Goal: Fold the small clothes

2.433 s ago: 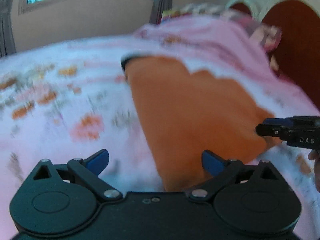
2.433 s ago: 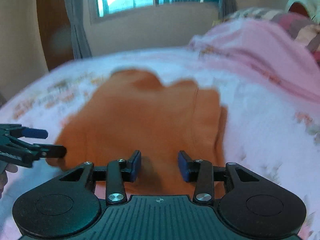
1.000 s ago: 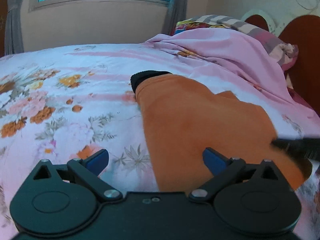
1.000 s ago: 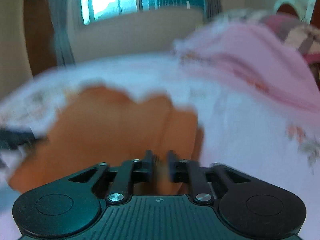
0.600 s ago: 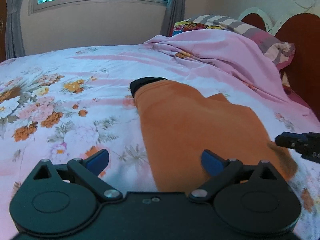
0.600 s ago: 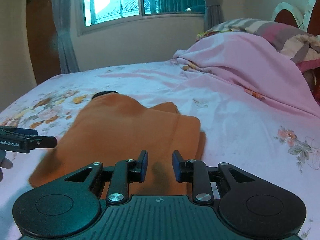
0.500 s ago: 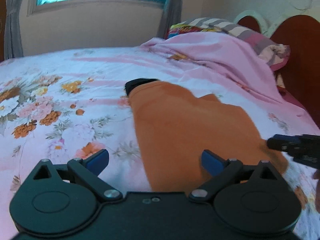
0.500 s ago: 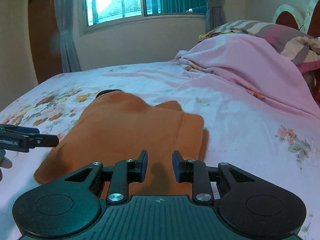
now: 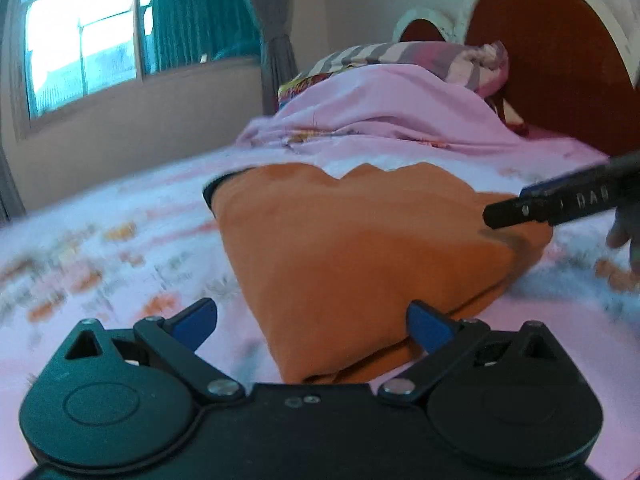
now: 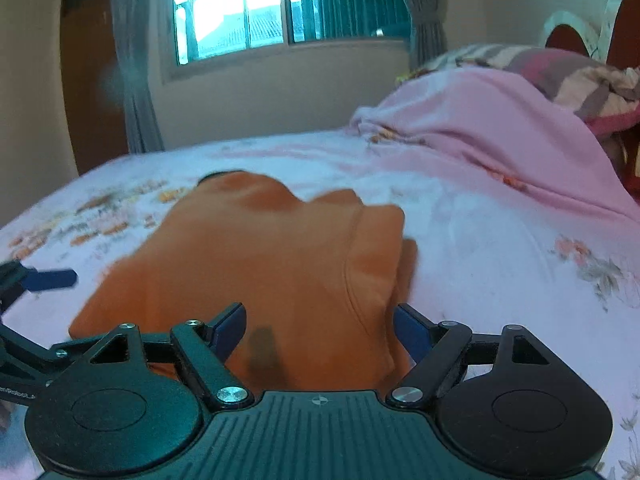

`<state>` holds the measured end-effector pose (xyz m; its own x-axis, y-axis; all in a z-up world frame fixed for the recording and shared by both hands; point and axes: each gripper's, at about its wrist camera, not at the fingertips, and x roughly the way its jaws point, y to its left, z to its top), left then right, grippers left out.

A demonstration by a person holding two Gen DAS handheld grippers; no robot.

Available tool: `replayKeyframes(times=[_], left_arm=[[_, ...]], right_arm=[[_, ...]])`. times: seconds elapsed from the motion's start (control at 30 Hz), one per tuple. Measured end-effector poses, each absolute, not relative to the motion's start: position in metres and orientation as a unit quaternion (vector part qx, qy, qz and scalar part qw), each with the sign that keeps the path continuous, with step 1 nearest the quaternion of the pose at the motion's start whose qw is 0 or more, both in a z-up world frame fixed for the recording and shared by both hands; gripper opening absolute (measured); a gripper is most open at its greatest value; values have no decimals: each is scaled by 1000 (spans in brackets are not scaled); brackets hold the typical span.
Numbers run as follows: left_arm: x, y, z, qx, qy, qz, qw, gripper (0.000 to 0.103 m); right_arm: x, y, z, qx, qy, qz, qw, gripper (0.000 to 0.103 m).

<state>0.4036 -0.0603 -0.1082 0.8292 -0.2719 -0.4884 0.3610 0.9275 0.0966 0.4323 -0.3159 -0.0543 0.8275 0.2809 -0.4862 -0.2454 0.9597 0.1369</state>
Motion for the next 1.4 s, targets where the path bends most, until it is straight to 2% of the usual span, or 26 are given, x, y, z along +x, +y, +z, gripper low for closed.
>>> replayKeyframes(times=[0.03, 0.1, 0.2, 0.3, 0.4, 0.47, 0.53, 0.57, 0.6, 0.73, 0.83, 1.07, 1.4], left_arm=[[413, -58, -112, 69, 274, -173, 944, 101], [443, -53, -129, 23, 397, -180, 900, 101], [443, -41, -112, -23, 375, -221, 900, 99], [436, -10, -86, -124, 303, -248, 912, 100], [454, 7, -82, -167, 293, -182, 924, 100], [478, 7, -96, -151, 342, -123, 919, 102], [498, 11, -115, -183, 385, -146, 893, 102], [506, 19, -117, -216, 401, -158, 876, 102], [508, 23, -114, -221, 404, -165, 872, 102], [516, 18, -101, -151, 370, -176, 899, 100], [525, 12, -103, -146, 368, -182, 900, 100], [514, -7, -90, -64, 342, -172, 922, 100], [511, -8, -86, -41, 337, -174, 924, 100]], right_arm=[[438, -315, -59, 28, 273, 131, 953, 81], [453, -313, -77, 7, 332, 105, 938, 81], [452, -326, -72, 54, 331, 113, 935, 80], [432, -333, -42, 58, 255, 114, 958, 80], [426, -326, -29, 58, 213, 130, 967, 80], [434, -315, -35, 30, 229, 131, 964, 80], [463, -305, -63, -7, 328, 115, 938, 80], [472, -306, -75, -2, 363, 114, 925, 81], [471, -316, -75, 33, 351, 123, 928, 81], [459, -335, -53, 59, 281, 115, 951, 81], [460, -333, -38, 59, 236, 122, 962, 81], [472, -329, -32, 56, 237, 136, 960, 80], [475, -355, -43, 102, 256, 124, 953, 81]])
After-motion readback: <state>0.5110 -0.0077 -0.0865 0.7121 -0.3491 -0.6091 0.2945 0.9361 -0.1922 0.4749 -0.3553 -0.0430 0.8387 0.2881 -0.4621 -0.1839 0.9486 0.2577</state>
